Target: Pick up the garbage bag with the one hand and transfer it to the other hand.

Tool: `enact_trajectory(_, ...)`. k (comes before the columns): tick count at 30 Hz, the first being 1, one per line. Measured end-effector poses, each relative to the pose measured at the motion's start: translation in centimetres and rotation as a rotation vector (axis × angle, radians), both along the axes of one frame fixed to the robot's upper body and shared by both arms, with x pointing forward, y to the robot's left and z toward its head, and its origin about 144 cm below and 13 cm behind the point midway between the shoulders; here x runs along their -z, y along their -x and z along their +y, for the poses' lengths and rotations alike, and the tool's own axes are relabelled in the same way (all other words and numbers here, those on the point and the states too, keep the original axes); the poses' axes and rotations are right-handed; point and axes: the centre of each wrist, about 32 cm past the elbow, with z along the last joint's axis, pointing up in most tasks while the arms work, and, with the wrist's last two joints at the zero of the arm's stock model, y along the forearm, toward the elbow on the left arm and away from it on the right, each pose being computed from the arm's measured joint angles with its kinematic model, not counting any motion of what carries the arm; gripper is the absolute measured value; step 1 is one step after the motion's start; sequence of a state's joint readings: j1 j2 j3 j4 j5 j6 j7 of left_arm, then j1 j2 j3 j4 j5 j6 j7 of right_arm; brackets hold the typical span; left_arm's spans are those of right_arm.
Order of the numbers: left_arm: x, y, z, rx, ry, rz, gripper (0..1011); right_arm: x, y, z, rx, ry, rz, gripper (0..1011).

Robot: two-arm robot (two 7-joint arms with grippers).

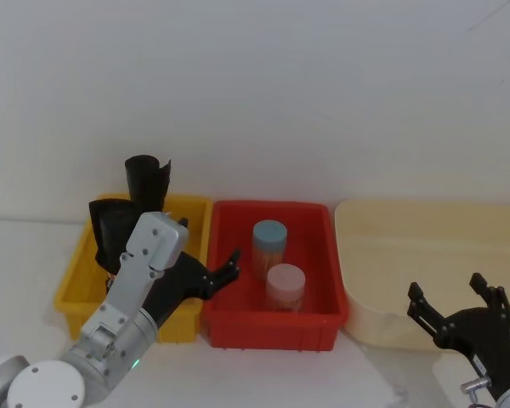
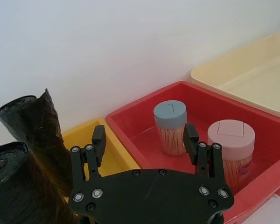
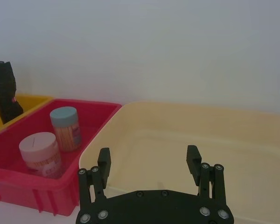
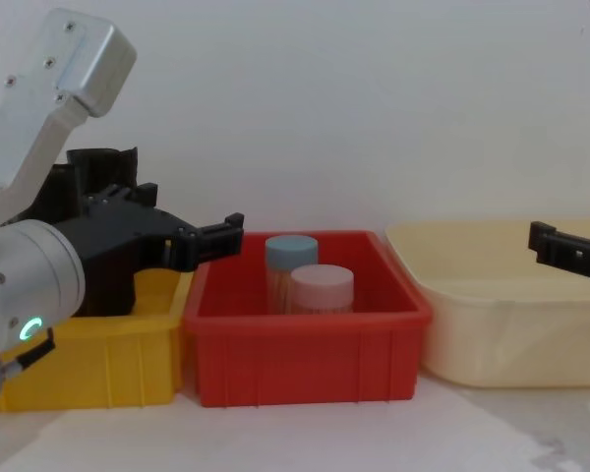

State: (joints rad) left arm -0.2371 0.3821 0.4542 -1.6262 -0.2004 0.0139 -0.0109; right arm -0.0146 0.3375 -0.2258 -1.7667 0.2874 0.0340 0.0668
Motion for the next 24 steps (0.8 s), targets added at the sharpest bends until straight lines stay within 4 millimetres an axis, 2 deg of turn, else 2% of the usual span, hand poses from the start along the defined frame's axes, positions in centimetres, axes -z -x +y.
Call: enact_trajectory(24, 0.0, 0.0, 0.0, 0.0, 0.0, 0.0, 1001, 0.0, 0.0, 0.0, 0.0, 0.0, 0.0, 999)
